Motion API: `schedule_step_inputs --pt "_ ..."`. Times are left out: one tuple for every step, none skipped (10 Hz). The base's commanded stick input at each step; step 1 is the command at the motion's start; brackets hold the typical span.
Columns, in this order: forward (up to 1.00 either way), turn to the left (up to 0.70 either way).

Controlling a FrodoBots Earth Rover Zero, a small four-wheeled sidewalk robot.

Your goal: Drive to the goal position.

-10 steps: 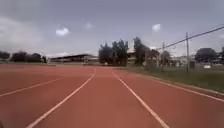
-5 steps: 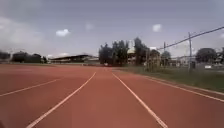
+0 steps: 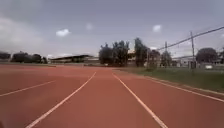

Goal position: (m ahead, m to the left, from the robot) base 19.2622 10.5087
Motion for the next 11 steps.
schedule_step_inputs --pt "0.45 0.0" --pt "0.45 0.0" --pt "0.45 0.0" --pt "0.45 0.0" --pt "0.45 0.0" --pt "0.45 0.0" --pt "0.45 0.0" --pt "0.45 0.0" --pt "0.45 0.0" --pt "0.45 0.0" --pt "0.45 0.0"
